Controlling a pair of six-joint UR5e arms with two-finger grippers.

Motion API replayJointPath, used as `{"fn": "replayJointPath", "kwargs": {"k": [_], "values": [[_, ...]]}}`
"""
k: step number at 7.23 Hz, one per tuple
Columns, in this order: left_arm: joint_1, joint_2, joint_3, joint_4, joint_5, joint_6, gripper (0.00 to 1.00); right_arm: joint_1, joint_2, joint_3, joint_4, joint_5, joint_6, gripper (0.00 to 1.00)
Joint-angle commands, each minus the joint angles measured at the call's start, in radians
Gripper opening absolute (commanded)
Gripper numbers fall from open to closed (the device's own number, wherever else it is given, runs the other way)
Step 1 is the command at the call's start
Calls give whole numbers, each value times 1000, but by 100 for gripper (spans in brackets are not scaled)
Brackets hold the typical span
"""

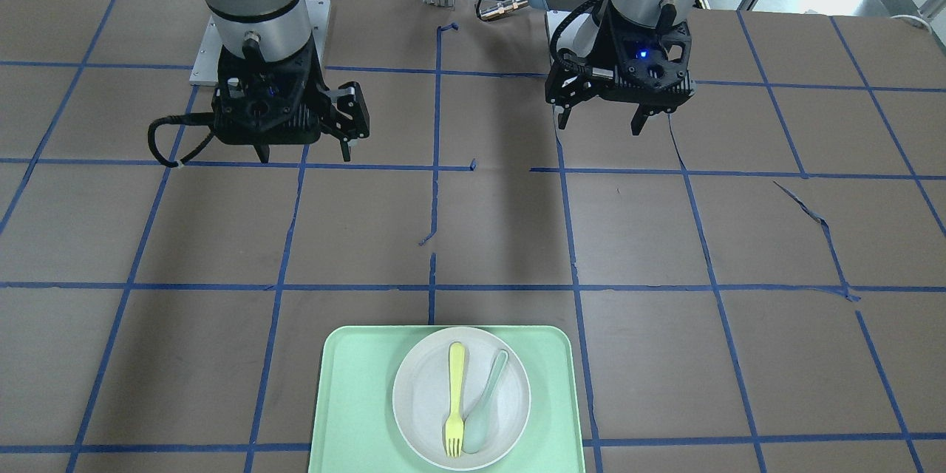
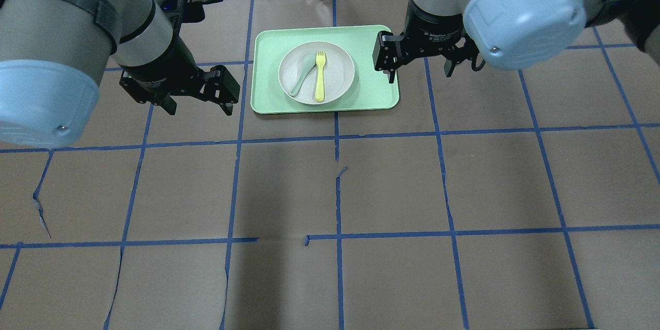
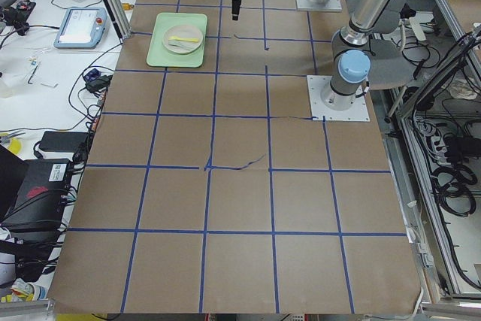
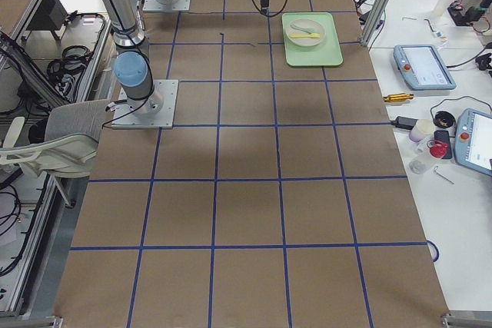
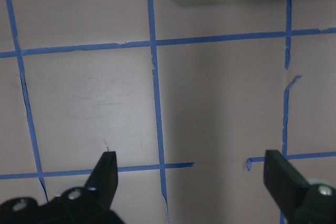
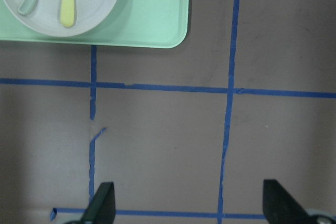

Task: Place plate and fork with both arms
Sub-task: 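Reach the right gripper over the plate and grasp the yellow fork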

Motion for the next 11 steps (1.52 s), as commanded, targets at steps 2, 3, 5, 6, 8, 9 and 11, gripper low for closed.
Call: {"fn": "replayJointPath", "kwargs": {"k": [2, 3, 5, 6, 8, 9, 11], "values": [[-2, -4, -5, 1, -1, -1, 100, 71, 372, -258, -144, 0, 188, 100], [-2, -4, -5, 2, -3, -1, 100, 78, 485, -299, -206, 0, 198, 100], [-2, -4, -5, 2, -1, -1, 100, 91, 632, -317, -373, 0, 198, 100], [-2, -7, -5, 2, -3, -1, 100, 103, 667, -348, -373, 0, 198, 100], [-2, -12, -6, 2, -3, -1, 100, 138, 689, -365, -372, -10, 198, 89], [-2, -10, -6, 2, -3, -1, 100, 140, 689, -360, -370, -7, 198, 78], [-3, -12, -6, 2, -3, -1, 100, 157, 690, -354, -370, 0, 199, 68]]}}
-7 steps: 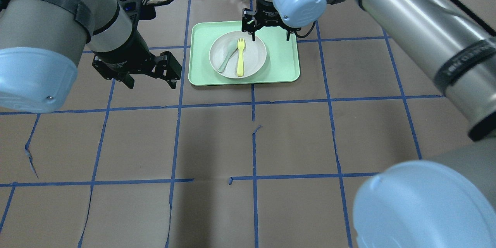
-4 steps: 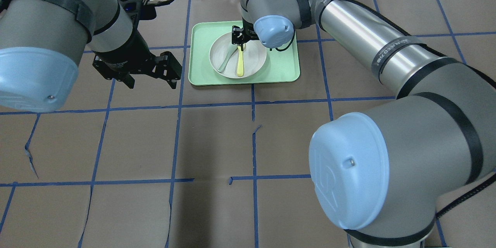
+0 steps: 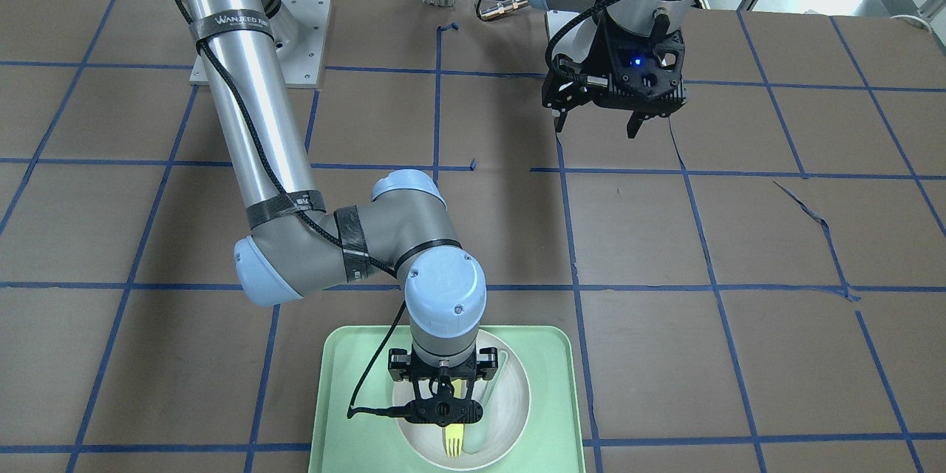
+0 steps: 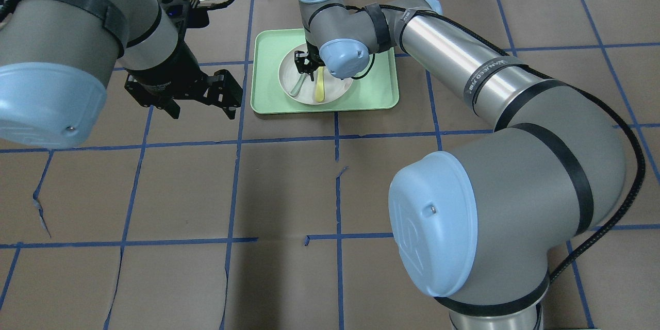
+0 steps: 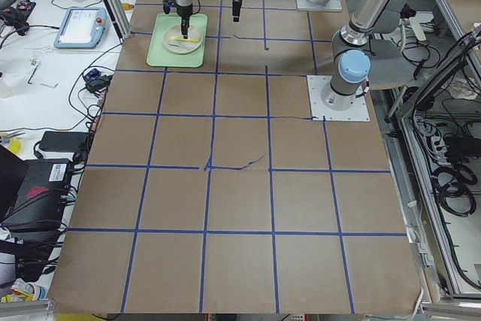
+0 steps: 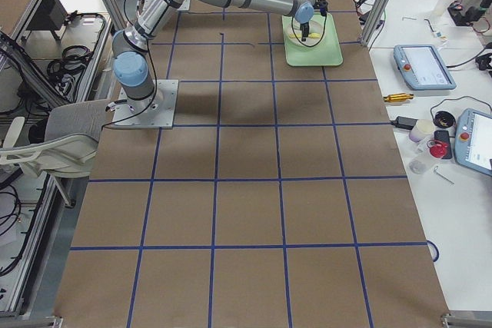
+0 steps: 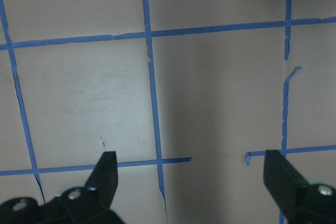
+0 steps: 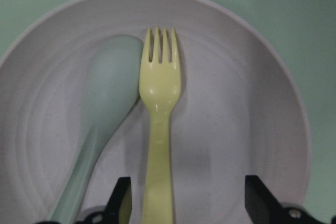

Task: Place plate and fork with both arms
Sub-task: 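Reach the right gripper over the plate and grasp the yellow fork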

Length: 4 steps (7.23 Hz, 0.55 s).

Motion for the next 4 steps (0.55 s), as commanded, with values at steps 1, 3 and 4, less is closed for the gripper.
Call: {"fn": "replayJointPath", "kwargs": {"k": [1, 3, 4], "values": [[-1, -1, 0, 0, -1, 0, 100, 14, 5, 4, 0, 6, 1, 66], [-1, -2, 0, 0, -1, 0, 100, 17, 8, 17, -3, 7, 1, 52], [-1, -2, 0, 0, -1, 0, 100, 17, 11, 18, -3, 9, 1, 46]]}}
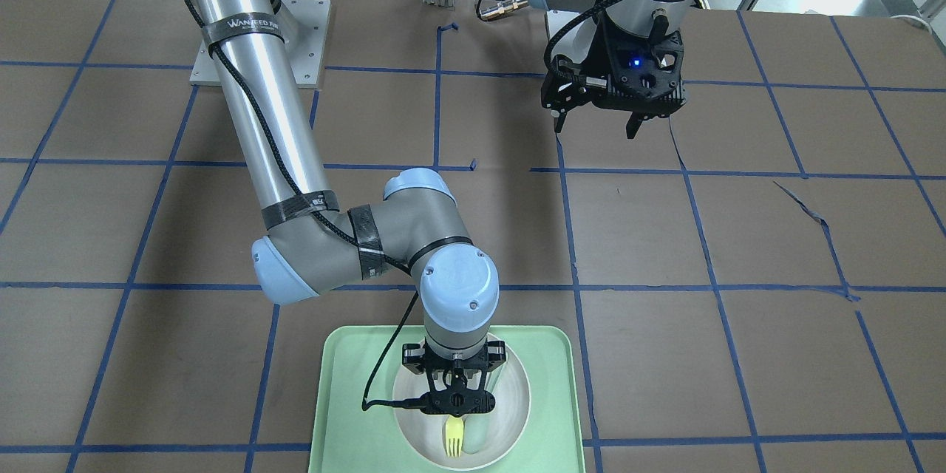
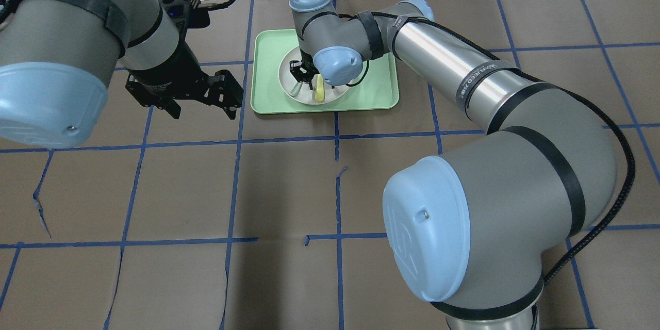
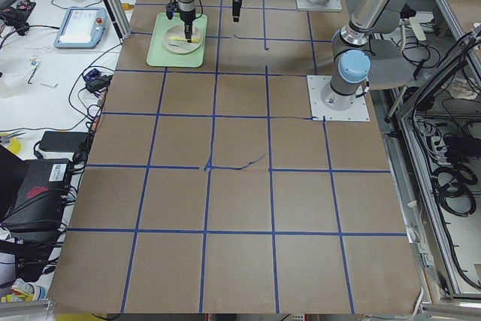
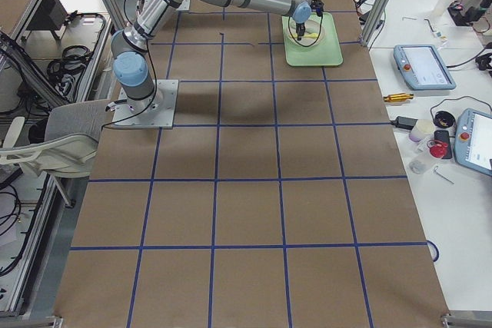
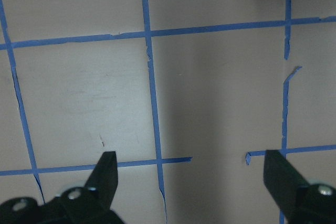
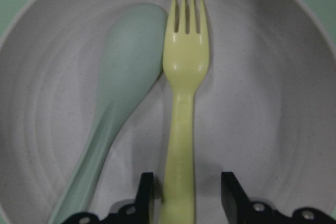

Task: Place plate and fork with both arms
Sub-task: 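Reach the right gripper over the plate and grasp the yellow fork, then lift the yellow fork and move it beside the plate on the tray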

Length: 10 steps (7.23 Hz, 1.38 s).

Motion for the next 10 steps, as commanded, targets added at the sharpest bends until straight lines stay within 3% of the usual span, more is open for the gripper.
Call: {"fn": "replayJointPath", "kwargs": {"k": [1, 4, 7, 10], "values": [[0, -2, 0, 0, 1, 0, 100, 1, 4, 3, -10, 1, 0, 27], [0, -2, 1, 0, 0, 0, 100, -2, -25, -3, -12, -2, -2, 5], [0, -4, 1, 0, 0, 0, 100, -82, -83, 20, -2, -14, -58, 6], [0, -7, 0, 0, -2, 0, 100, -169, -88, 112, -45, -8, -201, 6]]}}
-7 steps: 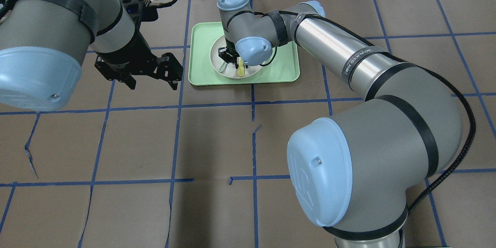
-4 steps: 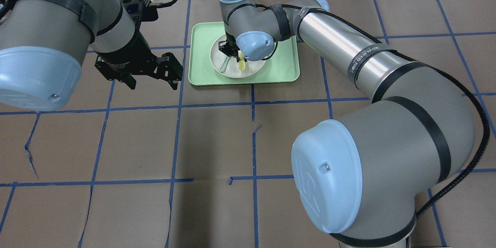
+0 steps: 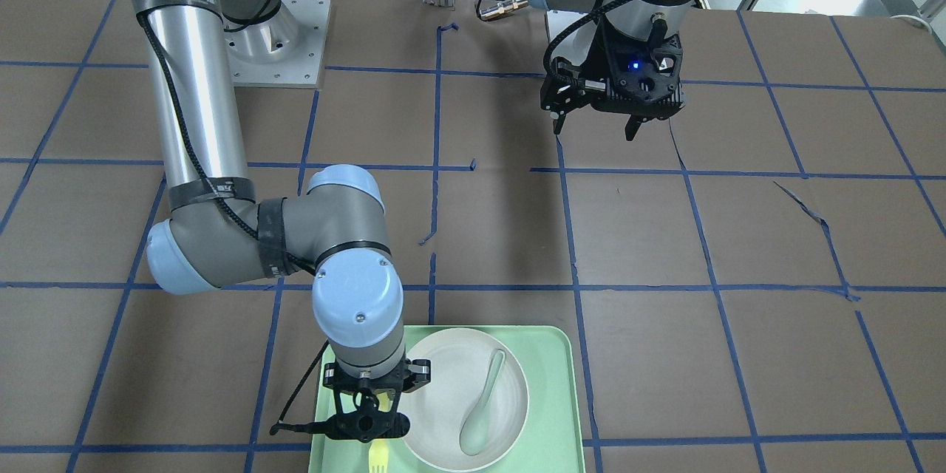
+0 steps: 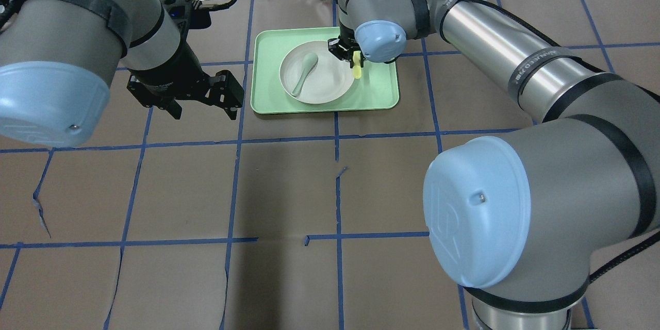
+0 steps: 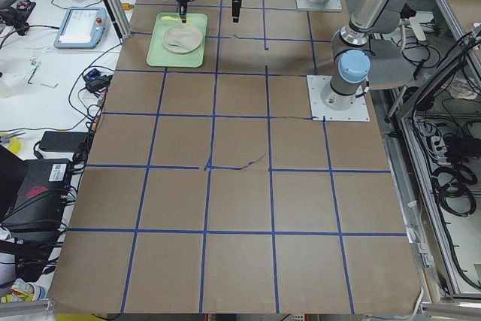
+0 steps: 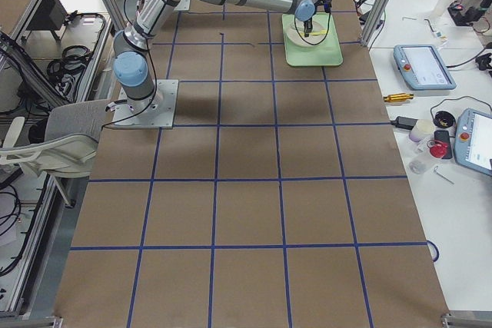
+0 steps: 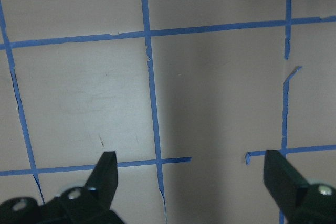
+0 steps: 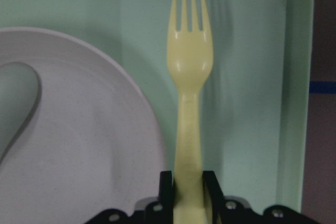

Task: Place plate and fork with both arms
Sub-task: 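Lift the yellow fork and move it beside the plate on the tray, then release the fork and raise the right gripper away from the tray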

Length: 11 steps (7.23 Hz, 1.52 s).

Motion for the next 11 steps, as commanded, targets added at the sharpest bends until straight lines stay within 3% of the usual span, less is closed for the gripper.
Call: {"fn": "replayJointPath", "kwargs": {"k": [1, 2, 3, 4, 6, 10, 11], "values": [[0, -1, 0, 0, 0, 0, 100, -28, 4, 59, -44, 2, -34, 6], [0, -1, -5, 0, 0, 0, 100, -28, -1, 88, -44, -1, -37, 7], [0, 2, -12, 0, 0, 0, 100, -28, -3, 105, -62, -1, -37, 16], [0, 4, -14, 0, -2, 0, 100, -28, -6, 105, -61, 10, -29, 97], [0, 5, -14, 0, 0, 0, 100, -28, -83, 111, -9, 6, -40, 100], [0, 10, -13, -6, 0, 0, 100, -117, -474, 116, 459, 9, -72, 100], [0, 11, -12, -8, 0, 0, 100, -125, -583, 166, 568, 7, -152, 100]]}}
